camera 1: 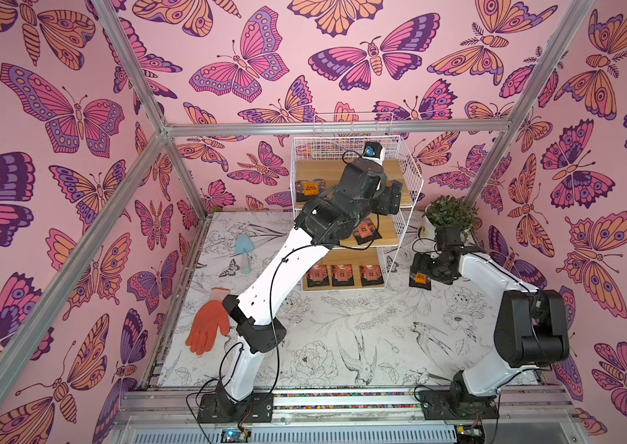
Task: Remove the tea bags from the shelf
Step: Pick up the tea bag from the shelf.
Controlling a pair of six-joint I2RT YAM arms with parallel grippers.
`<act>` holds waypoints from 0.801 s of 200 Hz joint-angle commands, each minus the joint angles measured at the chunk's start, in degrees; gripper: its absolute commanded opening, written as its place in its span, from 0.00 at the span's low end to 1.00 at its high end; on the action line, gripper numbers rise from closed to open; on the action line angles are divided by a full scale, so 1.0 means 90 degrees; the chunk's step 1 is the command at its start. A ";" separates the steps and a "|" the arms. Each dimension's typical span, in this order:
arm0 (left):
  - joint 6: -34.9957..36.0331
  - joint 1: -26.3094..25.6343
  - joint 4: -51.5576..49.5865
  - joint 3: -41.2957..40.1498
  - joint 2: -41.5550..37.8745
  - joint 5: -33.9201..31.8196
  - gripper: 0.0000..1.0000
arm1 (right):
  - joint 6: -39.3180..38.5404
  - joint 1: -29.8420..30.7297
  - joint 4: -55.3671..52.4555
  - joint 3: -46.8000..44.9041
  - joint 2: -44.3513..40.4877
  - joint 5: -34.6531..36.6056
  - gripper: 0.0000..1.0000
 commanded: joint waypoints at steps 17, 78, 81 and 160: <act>0.0207 0.0223 0.0098 -0.0065 -0.0071 0.0018 0.99 | 0.0020 -0.0032 -0.0013 0.0118 0.0054 -0.0025 0.91; 0.0116 0.0252 0.0054 -0.0054 0.0217 0.0260 1.00 | 0.0013 -0.0032 -0.0023 0.0119 0.0048 0.0011 0.91; 0.0120 0.0255 0.0059 -0.0047 0.0225 0.0270 1.00 | 0.0013 -0.0032 -0.0014 0.0115 0.0048 0.0014 0.91; 0.0185 0.0195 -0.0079 -0.0049 0.0450 0.0257 1.00 | 0.0008 -0.0032 0.0026 0.0095 0.0083 0.0019 0.91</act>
